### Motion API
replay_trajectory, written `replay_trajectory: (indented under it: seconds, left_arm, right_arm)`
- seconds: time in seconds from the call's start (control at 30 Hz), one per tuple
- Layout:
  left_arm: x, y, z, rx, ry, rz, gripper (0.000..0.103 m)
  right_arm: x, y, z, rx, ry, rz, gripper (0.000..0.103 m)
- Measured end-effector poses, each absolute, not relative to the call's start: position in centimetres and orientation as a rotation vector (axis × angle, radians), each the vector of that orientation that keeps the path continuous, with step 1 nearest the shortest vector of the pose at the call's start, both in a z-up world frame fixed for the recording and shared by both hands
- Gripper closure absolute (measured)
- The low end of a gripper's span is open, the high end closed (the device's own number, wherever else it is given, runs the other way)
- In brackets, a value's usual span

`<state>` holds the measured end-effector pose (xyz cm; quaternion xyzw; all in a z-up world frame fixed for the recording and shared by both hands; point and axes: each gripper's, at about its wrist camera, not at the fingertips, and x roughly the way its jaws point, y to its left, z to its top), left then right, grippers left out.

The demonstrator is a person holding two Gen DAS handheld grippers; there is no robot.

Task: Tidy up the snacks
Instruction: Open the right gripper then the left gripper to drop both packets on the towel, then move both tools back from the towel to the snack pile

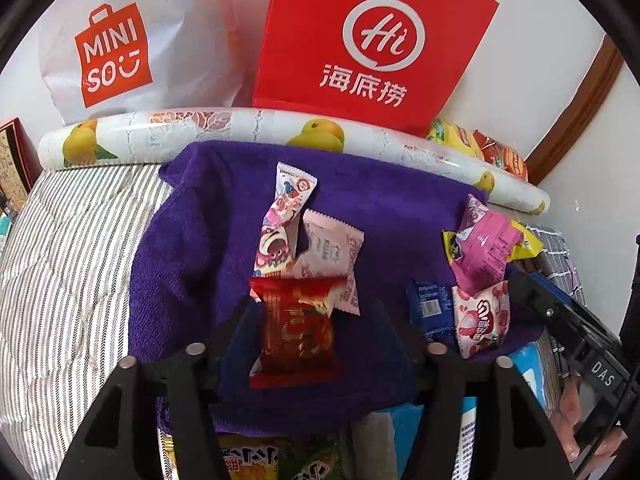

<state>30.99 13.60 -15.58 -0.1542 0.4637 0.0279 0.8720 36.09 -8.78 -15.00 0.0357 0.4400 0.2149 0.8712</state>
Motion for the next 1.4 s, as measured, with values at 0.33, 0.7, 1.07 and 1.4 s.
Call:
replay_trajectory:
  seconds: [0.33, 0.7, 1.07, 1.4]
  left_arm:
    - [30.1, 13.2, -13.9, -0.296, 0.912, 0.071, 0.036]
    - [26.7, 13.0, -10.4, -0.288, 0.820, 0.050, 0.036]
    - [20.9, 12.2, -8.0, -0.275, 0.779, 0.023, 0.036]
    - [15.7, 12.0, -7.7, -0.304, 0.786, 0.011, 0.036]
  right_arm:
    - [35.6, -8.7, -14.5, 0.077, 0.893, 0.454, 0.036]
    - [33.1, -8.2, -11.8, 0.060, 0.784, 0.463, 0.028]
    - [25.2, -8.3, -7.6, 0.012, 0.733, 0.452, 0.020]
    - [17.3, -8.4, -5.5, -0.072, 0.662, 0.397, 0.008]
